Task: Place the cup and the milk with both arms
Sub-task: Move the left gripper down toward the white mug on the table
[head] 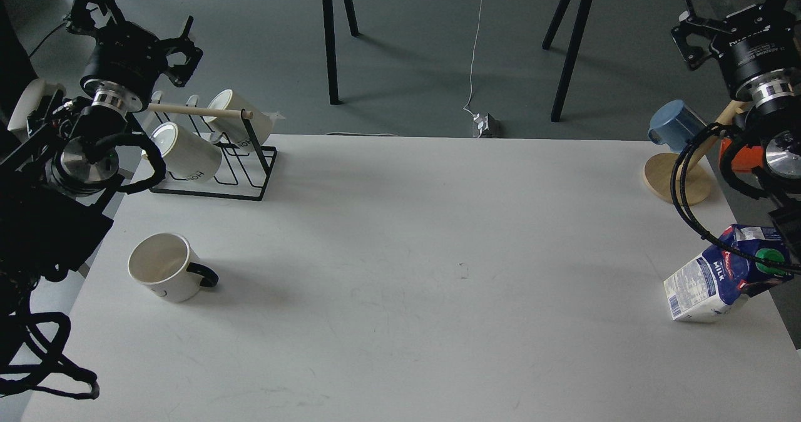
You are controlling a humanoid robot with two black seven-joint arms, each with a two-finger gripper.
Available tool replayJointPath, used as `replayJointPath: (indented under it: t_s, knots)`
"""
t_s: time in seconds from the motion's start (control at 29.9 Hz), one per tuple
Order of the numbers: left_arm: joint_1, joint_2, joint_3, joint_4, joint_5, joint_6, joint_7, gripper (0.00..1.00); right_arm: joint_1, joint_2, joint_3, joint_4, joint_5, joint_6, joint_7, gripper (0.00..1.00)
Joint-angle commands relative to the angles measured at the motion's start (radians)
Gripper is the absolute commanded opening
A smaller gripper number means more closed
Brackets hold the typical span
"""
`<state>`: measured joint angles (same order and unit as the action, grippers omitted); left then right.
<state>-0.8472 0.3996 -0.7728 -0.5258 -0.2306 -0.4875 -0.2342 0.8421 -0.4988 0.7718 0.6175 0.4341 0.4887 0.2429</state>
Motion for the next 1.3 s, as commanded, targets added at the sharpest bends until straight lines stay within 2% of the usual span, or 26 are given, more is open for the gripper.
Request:
replayJointPath:
  t_s: [0.0, 0.2, 0.33, 0.4, 0.47, 0.6, 0.7, 0.87, 0.97, 1.04, 1.14, 1.27]
  knots:
    - [-0.001, 0.024, -0.002, -0.008, 0.002, -0.001, -0.010, 1.00, -0.001, 0.000, -0.002, 0.001, 0.000, 0.000, -0.001, 1.00]
    - [0.003, 0.053, -0.025, -0.011, -0.004, -0.001, -0.074, 1.00, -0.005, -0.001, -0.005, 0.005, -0.003, 0.000, -0.001, 1.00]
    - [0.046, 0.128, 0.001, -0.040, 0.004, -0.001, -0.074, 1.00, -0.006, -0.003, -0.003, 0.005, -0.005, 0.000, -0.001, 1.00]
    - [0.060, 0.217, 0.041, -0.123, 0.011, -0.001, -0.070, 1.00, -0.006, -0.003, -0.003, 0.005, -0.005, 0.000, -0.001, 1.00]
    - [0.072, 0.347, 0.117, -0.250, 0.030, -0.001, -0.071, 0.99, -0.008, -0.003, -0.003, 0.007, -0.005, 0.000, -0.001, 1.00]
    - [0.099, 0.533, 0.245, -0.483, 0.088, -0.001, -0.076, 0.99, -0.009, -0.003, -0.003, 0.007, -0.006, 0.000, -0.001, 1.00]
    - [0.111, 0.635, 0.268, -0.589, 0.221, -0.001, -0.080, 0.95, -0.009, -0.001, -0.003, 0.007, -0.006, 0.000, 0.001, 1.00]
    - [0.131, 0.758, 0.273, -0.671, 0.474, -0.001, -0.109, 0.88, -0.011, -0.003, -0.003, 0.007, -0.008, 0.000, -0.001, 1.00]
    - [0.134, 0.811, 0.273, -0.700, 0.690, -0.001, -0.119, 0.88, -0.011, -0.003, -0.003, 0.007, -0.008, 0.000, -0.001, 1.00]
    - [0.138, 0.817, 0.273, -0.695, 0.845, -0.001, -0.152, 0.87, -0.011, -0.003, -0.003, 0.007, -0.008, 0.000, 0.001, 1.00]
    - [0.171, 0.832, 0.274, -0.694, 1.051, -0.001, -0.244, 0.87, -0.011, -0.001, -0.005, 0.007, -0.008, 0.000, -0.001, 1.00]
    - [0.217, 0.826, 0.276, -0.691, 1.282, 0.012, -0.254, 0.86, -0.012, -0.001, -0.005, 0.007, -0.008, 0.000, -0.001, 1.00]
